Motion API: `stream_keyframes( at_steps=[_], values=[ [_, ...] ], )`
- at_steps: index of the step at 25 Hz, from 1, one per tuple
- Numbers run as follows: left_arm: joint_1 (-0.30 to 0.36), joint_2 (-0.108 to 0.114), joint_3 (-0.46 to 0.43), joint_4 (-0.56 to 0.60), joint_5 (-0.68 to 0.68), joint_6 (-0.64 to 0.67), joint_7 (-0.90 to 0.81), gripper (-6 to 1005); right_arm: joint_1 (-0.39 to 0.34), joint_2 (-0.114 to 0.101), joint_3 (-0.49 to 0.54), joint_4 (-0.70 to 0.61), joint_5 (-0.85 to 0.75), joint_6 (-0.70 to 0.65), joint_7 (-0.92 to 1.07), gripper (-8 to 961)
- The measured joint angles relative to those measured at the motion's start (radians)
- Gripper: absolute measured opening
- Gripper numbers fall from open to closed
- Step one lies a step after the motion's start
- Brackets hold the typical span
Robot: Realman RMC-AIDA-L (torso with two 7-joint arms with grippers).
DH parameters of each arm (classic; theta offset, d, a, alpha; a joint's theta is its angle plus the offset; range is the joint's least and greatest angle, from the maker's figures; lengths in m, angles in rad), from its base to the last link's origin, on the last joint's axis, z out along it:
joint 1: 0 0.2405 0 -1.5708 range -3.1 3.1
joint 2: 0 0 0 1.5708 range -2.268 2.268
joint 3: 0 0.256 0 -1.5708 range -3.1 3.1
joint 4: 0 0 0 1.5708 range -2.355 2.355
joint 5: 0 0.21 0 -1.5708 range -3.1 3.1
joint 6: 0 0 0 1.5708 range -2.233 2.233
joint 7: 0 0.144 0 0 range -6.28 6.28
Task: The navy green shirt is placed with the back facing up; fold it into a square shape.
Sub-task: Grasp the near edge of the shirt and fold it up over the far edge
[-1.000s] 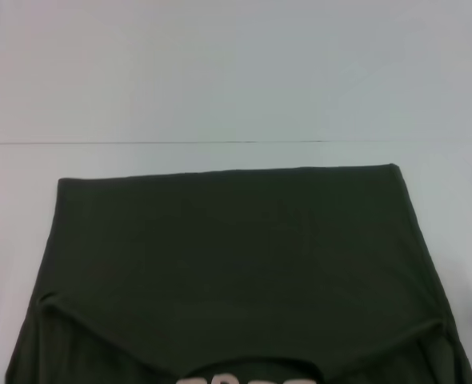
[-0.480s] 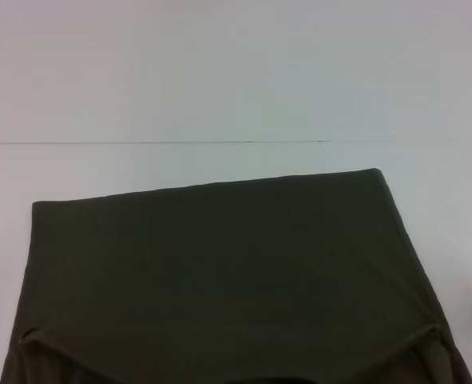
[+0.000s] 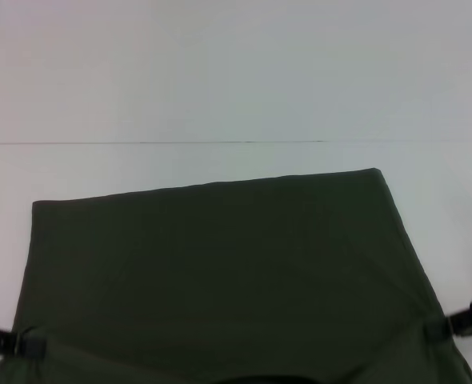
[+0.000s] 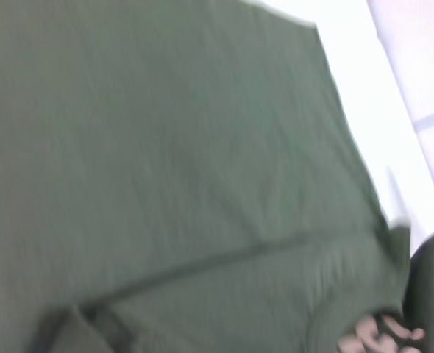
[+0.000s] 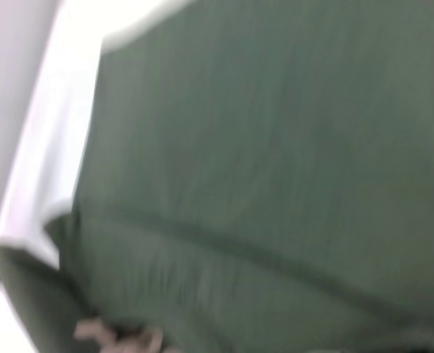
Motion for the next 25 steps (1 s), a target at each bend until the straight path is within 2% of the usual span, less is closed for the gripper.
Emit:
stream_keyframes(
  at_steps=[4, 7, 9, 12, 17, 20, 25],
  values=[
    [-0.002, -0.001, -0.082, -0.002, -0.035, -0.067, -0.025, 46, -0.006, -0.026, 0.064, 0.052, 0.074, 0.113, 0.015, 50],
    [0.002, -0.009, -0.113, -0.003, -0.074, -0.147, -0.05, 46, -0.011, -0.03, 0.066, 0.083, 0.137, 0.208, 0.021, 50],
    [0.007, -0.019, -0.118, -0.009, -0.111, -0.207, -0.057, 46, -0.012, -0.019, 0.067, 0.093, 0.176, 0.279, 0.016, 50],
    [0.01, -0.033, -0.119, -0.037, -0.166, -0.295, -0.058, 46, -0.013, 0.02, 0.06, 0.094, 0.243, 0.382, -0.019, 50],
    [0.001, -0.073, -0.113, -0.059, -0.234, -0.412, -0.031, 46, 0.012, 0.065, 0.05, 0.095, 0.273, 0.506, -0.067, 51],
    [-0.008, -0.093, -0.111, -0.059, -0.258, -0.469, -0.014, 46, 0.03, 0.077, 0.044, 0.094, 0.283, 0.565, -0.08, 51],
    [-0.024, -0.117, -0.109, -0.061, -0.302, -0.557, 0.016, 45, 0.057, 0.083, 0.045, 0.089, 0.333, 0.617, -0.099, 51]
  ],
)
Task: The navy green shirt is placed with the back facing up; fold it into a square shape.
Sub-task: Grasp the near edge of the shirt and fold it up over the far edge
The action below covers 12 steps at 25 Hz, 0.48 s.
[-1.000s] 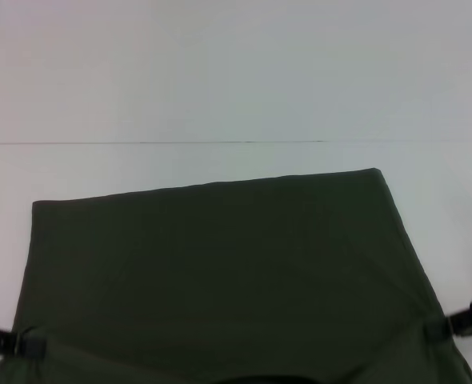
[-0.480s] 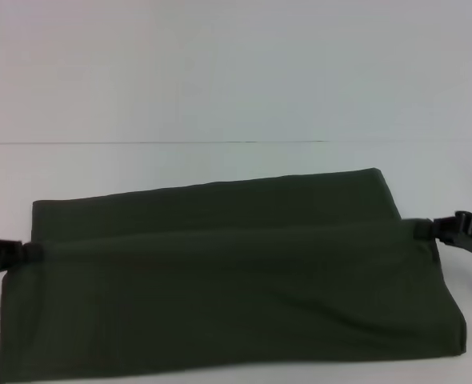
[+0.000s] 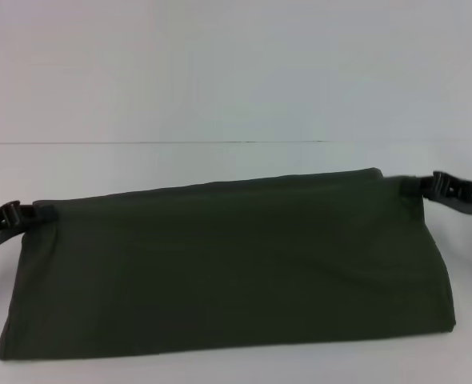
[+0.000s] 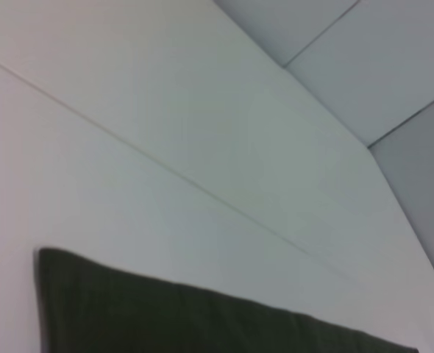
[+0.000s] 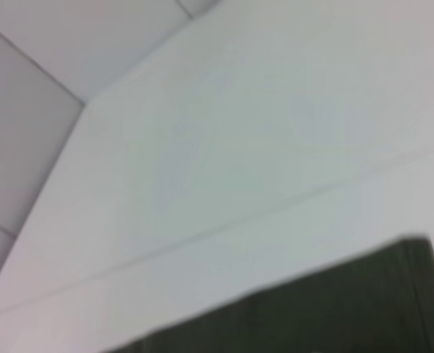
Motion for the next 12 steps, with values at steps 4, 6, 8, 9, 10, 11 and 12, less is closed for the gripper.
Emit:
stream_keyframes(
  at_steps=[4, 6, 8, 9, 10, 11, 12],
  values=[
    [-0.007, -0.029, 0.0, -0.001, -0.051, -0.062, 0.038, 45, 0.021, 0.009, -0.001, -0.001, 0.039, 0.038, -0.02, 51],
    [-0.009, -0.043, 0.0, -0.001, -0.077, -0.092, 0.056, 45, 0.03, 0.021, -0.001, 0.002, 0.065, 0.069, -0.04, 51],
    [-0.014, -0.058, 0.0, -0.002, -0.106, -0.138, 0.081, 45, 0.038, 0.034, -0.006, 0.006, 0.086, 0.118, -0.061, 51],
    [-0.016, -0.062, 0.0, -0.003, -0.113, -0.153, 0.089, 45, 0.043, 0.039, -0.012, 0.008, 0.093, 0.142, -0.071, 51],
    [-0.02, -0.068, 0.0, -0.004, -0.118, -0.169, 0.099, 45, 0.047, 0.045, -0.02, 0.009, 0.098, 0.164, -0.076, 51],
    [-0.025, -0.074, 0.0, -0.004, -0.123, -0.188, 0.108, 45, 0.052, 0.053, -0.032, 0.009, 0.101, 0.187, -0.079, 51],
    [-0.029, -0.079, 0.001, -0.004, -0.127, -0.205, 0.117, 45, 0.057, 0.06, -0.046, 0.009, 0.103, 0.213, -0.081, 51]
  ],
)
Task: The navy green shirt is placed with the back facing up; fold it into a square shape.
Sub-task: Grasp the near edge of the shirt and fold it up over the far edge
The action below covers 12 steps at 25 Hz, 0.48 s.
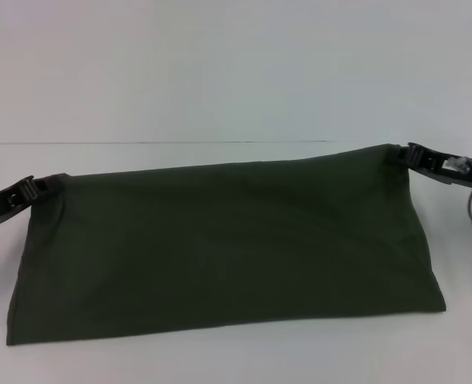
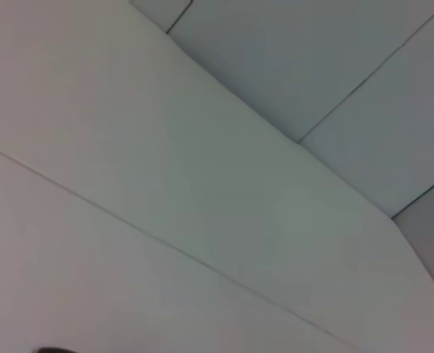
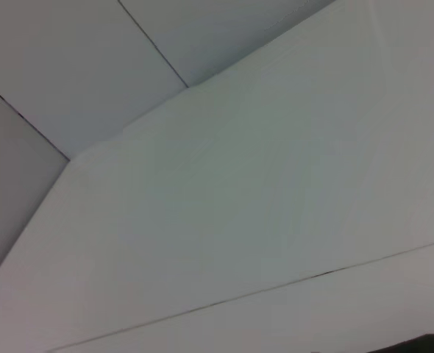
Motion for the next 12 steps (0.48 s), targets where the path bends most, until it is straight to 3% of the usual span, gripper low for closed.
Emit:
stream_keyframes(
  at_steps=[4, 12],
  values=[
    [-0.016, -0.021, 0.001, -0.002, -0.013, -0.06, 0.034, 45, 0.015, 0.022, -0.047, 0.011, 0.024, 0.089, -0.021, 50],
    [-0.038, -0.045, 0.0, -0.017, -0.037, -0.14, 0.092, 46, 0.022, 0.025, -0.12, 0.049, 0.113, 0.179, -0.049, 72]
  ],
)
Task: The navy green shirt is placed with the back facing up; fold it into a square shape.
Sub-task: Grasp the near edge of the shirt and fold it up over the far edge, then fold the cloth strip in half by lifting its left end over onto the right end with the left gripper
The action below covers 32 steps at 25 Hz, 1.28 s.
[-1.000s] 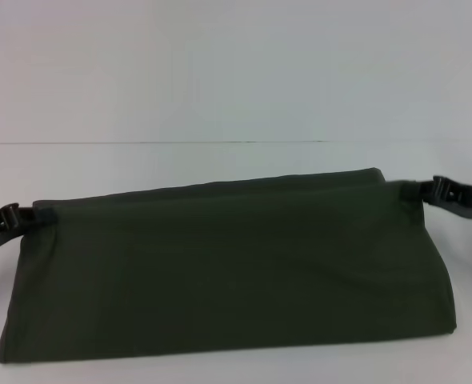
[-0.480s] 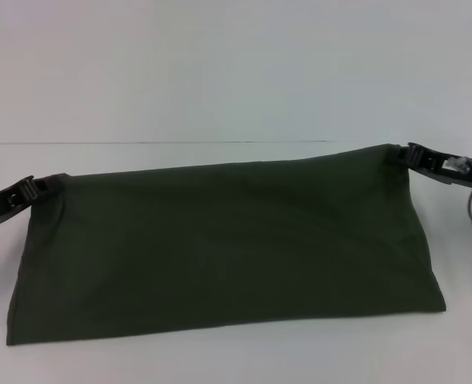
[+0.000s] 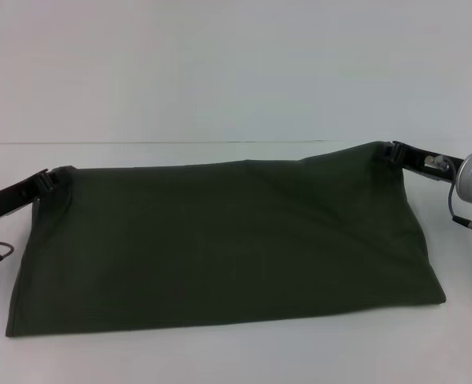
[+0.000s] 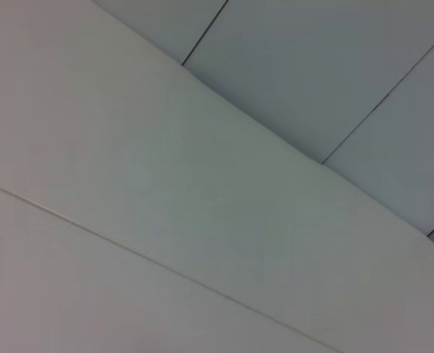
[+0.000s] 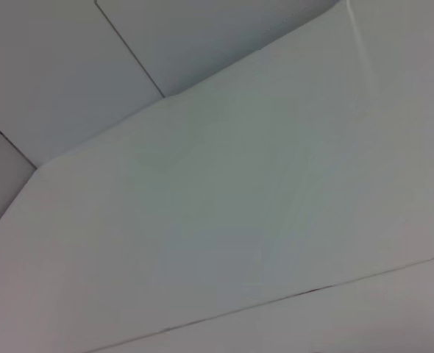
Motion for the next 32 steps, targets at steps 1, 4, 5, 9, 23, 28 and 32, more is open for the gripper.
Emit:
stream_keyframes(
  at_steps=[1, 4, 5, 9, 23, 28, 32],
  values=[
    [-0.001, -0.002, 0.0, -0.001, -0.004, -0.004, 0.005, 46, -0.001, 0.0, -0.002, 0.0, 0.005, 0.005, 0.0, 76],
    [-0.004, -0.014, 0.0, -0.005, -0.032, -0.024, 0.04, 46, -0.001, 0.0, -0.009, 0.004, 0.011, 0.03, 0.0, 87],
    [-0.004, -0.018, 0.0, -0.006, -0.041, -0.035, 0.049, 46, -0.001, 0.0, -0.01, 0.006, 0.013, 0.04, 0.0, 90],
    [-0.005, -0.032, 0.0, -0.01, -0.066, -0.064, 0.087, 45, 0.006, 0.002, -0.013, 0.016, 0.019, 0.074, 0.0, 105],
    [-0.029, -0.055, 0.0, -0.068, -0.092, -0.252, 0.157, 184, -0.019, 0.002, -0.028, 0.029, 0.128, 0.063, -0.064, 560],
    [-0.021, -0.052, 0.0, -0.069, -0.126, -0.256, 0.169, 353, -0.056, 0.0, -0.027, 0.022, 0.169, -0.059, -0.149, 677],
    [0.012, -0.025, 0.0, -0.071, -0.149, -0.146, 0.15, 565, -0.083, -0.009, -0.027, 0.016, 0.186, -0.192, -0.266, 751]
  ],
)
